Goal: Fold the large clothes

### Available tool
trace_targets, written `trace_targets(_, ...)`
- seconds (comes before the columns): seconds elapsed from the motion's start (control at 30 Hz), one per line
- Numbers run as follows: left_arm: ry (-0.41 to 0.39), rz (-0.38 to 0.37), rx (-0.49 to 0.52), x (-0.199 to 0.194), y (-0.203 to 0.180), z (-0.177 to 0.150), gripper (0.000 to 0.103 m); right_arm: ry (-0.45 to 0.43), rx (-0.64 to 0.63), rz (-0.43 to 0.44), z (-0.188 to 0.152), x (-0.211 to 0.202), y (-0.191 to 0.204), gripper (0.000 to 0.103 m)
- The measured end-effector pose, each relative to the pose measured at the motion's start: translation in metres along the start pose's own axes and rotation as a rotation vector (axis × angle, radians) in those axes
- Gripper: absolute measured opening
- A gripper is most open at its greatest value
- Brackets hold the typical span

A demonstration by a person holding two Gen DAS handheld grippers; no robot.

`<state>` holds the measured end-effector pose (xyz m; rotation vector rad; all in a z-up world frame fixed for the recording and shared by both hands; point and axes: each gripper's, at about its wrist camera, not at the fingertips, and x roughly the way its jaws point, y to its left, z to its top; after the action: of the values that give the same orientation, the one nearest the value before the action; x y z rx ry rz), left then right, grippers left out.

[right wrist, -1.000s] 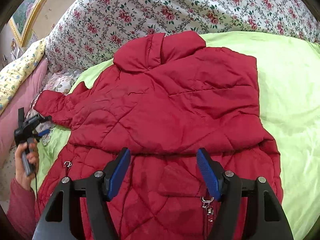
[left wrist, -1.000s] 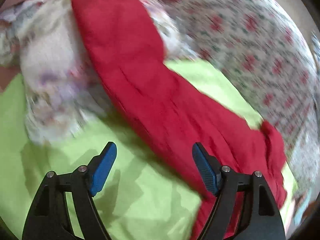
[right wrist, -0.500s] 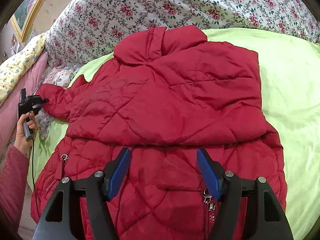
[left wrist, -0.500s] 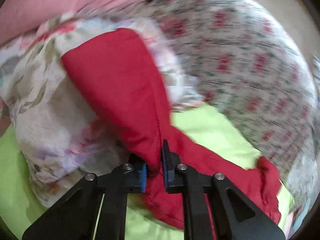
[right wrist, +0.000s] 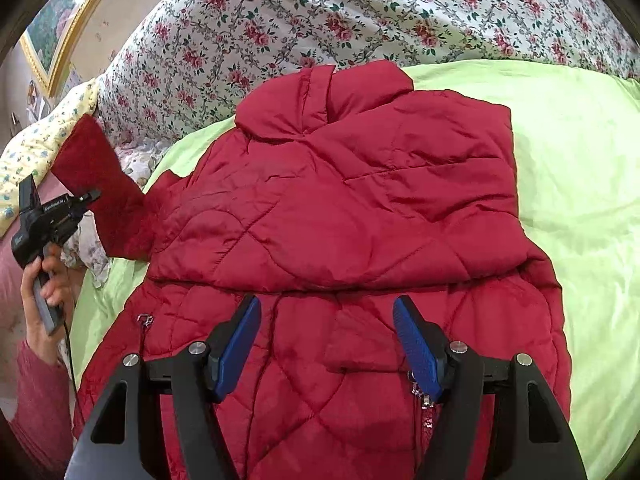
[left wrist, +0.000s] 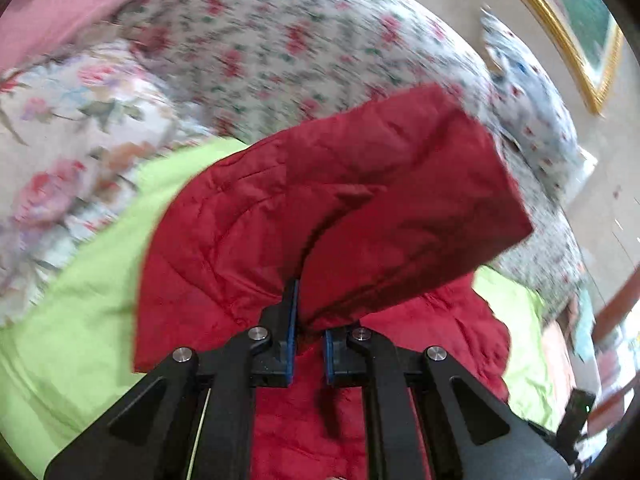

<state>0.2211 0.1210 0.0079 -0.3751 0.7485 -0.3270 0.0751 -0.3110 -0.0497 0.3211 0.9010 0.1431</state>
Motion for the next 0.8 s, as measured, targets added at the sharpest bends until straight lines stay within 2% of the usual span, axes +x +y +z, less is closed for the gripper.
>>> trace_targets(0.43, 0.148, -0.116, 0.181, 0.041, -0.121, -0.067, 0.008, -0.02, 0.076, 0.03, -0.003, -0.007, -0.015, 0.07)
trace_targets(0.67, 0.219, -0.105, 0.261, 0.073, -0.166, -0.107, 0.008, -0.04, 0.141, 0.063, -0.002, -0.018, -0.031, 0.07)
trace_targets(0.8, 0.245, -0.104, 0.288, 0.087, -0.182, -0.117, 0.008, -0.059, 0.194, 0.088, 0.002, -0.024, -0.044, 0.072)
